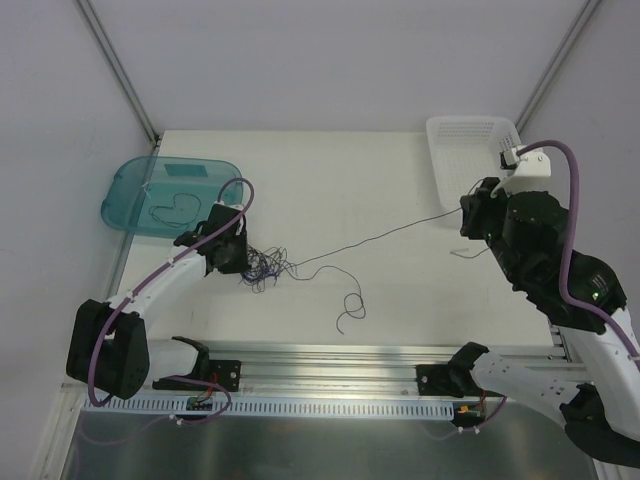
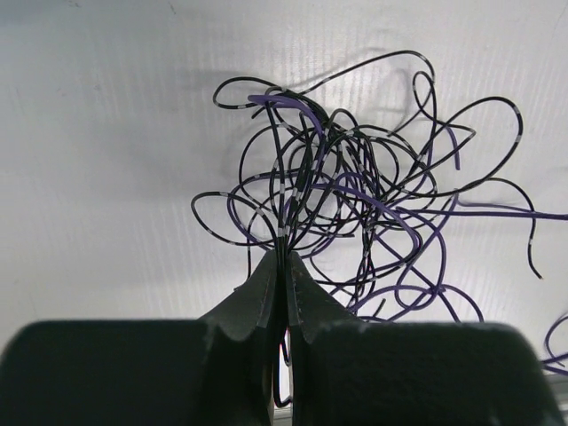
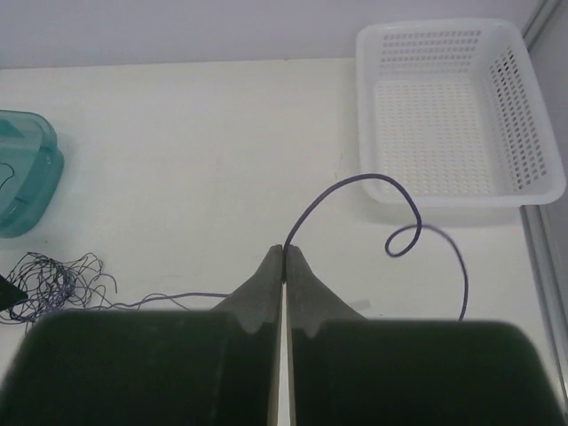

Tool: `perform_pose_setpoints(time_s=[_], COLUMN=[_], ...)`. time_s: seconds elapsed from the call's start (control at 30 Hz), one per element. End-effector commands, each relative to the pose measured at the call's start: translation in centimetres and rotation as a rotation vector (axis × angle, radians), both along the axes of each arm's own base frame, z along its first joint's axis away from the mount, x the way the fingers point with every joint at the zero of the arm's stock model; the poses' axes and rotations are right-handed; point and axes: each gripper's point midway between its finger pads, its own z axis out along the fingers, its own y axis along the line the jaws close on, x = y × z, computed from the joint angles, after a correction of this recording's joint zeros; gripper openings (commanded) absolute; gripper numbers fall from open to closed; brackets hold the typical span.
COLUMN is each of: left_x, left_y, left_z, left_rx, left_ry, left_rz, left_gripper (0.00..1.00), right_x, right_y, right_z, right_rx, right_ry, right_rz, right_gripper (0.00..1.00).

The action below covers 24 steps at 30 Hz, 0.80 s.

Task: Untangle the cables

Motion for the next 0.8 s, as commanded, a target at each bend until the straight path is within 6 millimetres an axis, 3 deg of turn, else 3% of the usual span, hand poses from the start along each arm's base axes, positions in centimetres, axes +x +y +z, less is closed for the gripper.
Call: perform_pose_setpoints(time_s=[0.0, 0.1, 0.13, 0.2, 0.23, 0.3, 0.37, 0.4, 0.43, 0.57, 0.63, 0.7, 0.73, 0.77], left_x=[0.4, 0.3, 0.3, 0.3, 0.3, 0.2, -0.3, -0.1, -0.2, -0.4, -0.7, -0.6, -0.7, -0.6], left_y=[1.0, 0.1, -0.1, -1.6, -2.0, -3.6, -4.7, -5.2, -5.4, -6.4, -6.8, -7.1, -7.3, -7.4], left_z=[0.7, 1.4, 1.4, 2.1, 2.5, 3.3, 4.0, 4.6, 4.7, 5.9, 6.2, 6.6, 6.7, 6.8], left_rx=[0.063, 0.013, 0.003, -0.074, -0.098, -0.184, -0.246, -0.273, -0.286, -0.348, -0.372, -0.389, -0.405, -0.410], left_ry=[-0.020, -0.035, -0.039, -0.061, -0.082, -0.114, -0.139, -0.163, -0.170, -0.214, -0.223, -0.239, -0.235, -0.239], left_rz=[0.016, -0.004, -0.015, -0.069, -0.087, -0.142, -0.186, -0.206, -0.214, -0.260, -0.276, -0.287, -0.297, -0.297], left_gripper=[0.00, 0.00, 0.00, 0.00, 0.00, 0.00, 0.00, 0.00, 0.00, 0.00, 0.00, 0.00, 0.00, 0.00], right_x=[-0.9, -0.4, -0.2, 0.2, 0.2, 0.7, 0.7, 0.6, 0.6, 0.3, 0.1, 0.5, 0.4, 0.4], right_y=[-3.2, -2.2, -1.2, 0.0, 0.5, 1.3, 2.0, 2.3, 2.8, 6.0, 8.8, 11.6, 14.3, 15.7], right_z=[2.2, -1.6, -4.6, -8.2, -12.3, -15.3, -19.8, -20.9, -22.2, -22.8, -21.1, -20.5, -19.6, -19.4], right_rx=[-0.014, -0.045, -0.051, -0.016, -0.039, 0.014, 0.012, 0.010, -0.005, -0.005, -0.007, 0.016, 0.073, 0.111], right_ry=[-0.064, 0.043, 0.119, 0.190, 0.276, 0.324, 0.415, 0.444, 0.493, 0.551, 0.515, 0.494, 0.474, 0.470], right_rz=[-0.090, -0.067, -0.053, -0.049, -0.046, -0.072, -0.079, -0.076, -0.066, 0.050, 0.151, 0.218, 0.289, 0.317], right_gripper=[0.01, 0.01, 0.01, 0.01, 0.01, 0.01, 0.01, 0.04, 0.20, 0.55, 0.66, 0.71, 0.72, 0.73])
